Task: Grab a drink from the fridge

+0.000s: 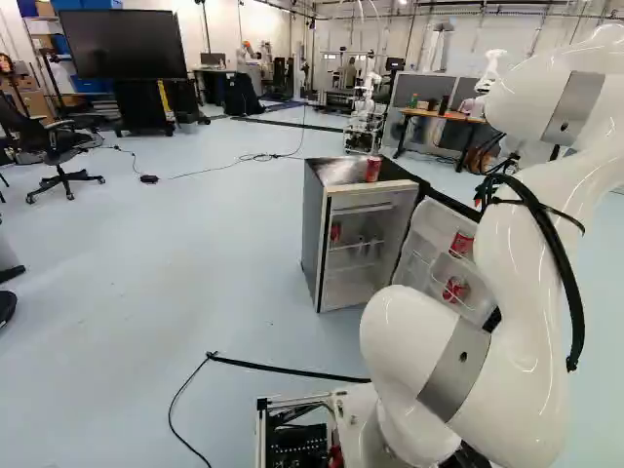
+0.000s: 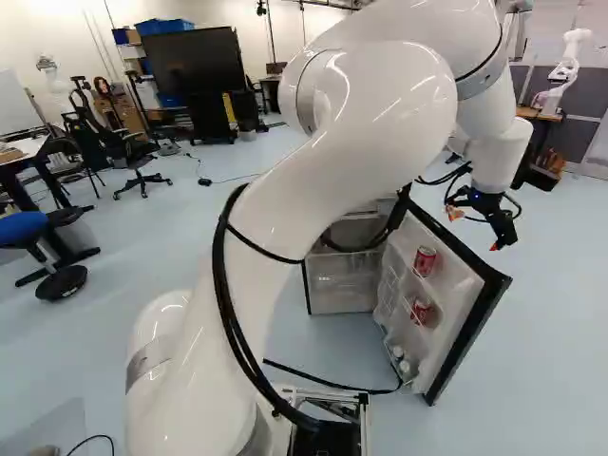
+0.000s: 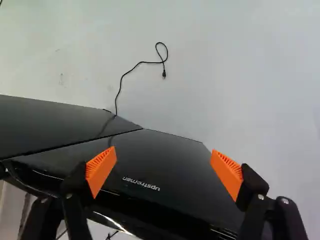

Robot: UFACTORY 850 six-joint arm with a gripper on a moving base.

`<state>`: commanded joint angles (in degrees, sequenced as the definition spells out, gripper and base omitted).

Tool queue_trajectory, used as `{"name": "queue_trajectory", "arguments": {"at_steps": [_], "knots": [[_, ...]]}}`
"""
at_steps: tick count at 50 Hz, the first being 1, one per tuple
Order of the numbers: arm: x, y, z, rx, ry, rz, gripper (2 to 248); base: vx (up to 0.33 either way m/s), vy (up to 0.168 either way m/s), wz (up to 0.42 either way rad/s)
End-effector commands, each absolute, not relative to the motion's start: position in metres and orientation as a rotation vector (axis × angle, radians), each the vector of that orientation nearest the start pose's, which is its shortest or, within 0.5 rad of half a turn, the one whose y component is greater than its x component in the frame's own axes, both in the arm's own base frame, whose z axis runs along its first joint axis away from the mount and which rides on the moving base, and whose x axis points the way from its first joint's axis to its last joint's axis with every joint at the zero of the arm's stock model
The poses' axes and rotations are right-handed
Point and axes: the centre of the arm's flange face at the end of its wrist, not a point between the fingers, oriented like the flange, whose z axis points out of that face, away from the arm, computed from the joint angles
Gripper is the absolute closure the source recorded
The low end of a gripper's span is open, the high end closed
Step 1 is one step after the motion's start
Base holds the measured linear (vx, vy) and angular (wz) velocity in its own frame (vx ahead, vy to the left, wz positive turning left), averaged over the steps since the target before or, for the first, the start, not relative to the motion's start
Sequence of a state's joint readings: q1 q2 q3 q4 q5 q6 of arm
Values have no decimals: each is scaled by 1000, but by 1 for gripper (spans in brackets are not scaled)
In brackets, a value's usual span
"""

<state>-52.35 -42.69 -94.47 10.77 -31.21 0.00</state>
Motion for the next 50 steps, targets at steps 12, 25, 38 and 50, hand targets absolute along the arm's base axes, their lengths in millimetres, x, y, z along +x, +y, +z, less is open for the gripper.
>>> {"name": "queue_trajectory", "arguments": {"at_steps": [12,25,38,50], "knots": [[452,-571,404,-2701,1579,-566,3,0,0,0],[454,-575,385,-2698,1579,-534,3,0,0,0],[453,-575,374,-2695,1582,-510,3,0,0,0],[443,-570,374,-2688,1591,-487,3,0,0,0]]}}
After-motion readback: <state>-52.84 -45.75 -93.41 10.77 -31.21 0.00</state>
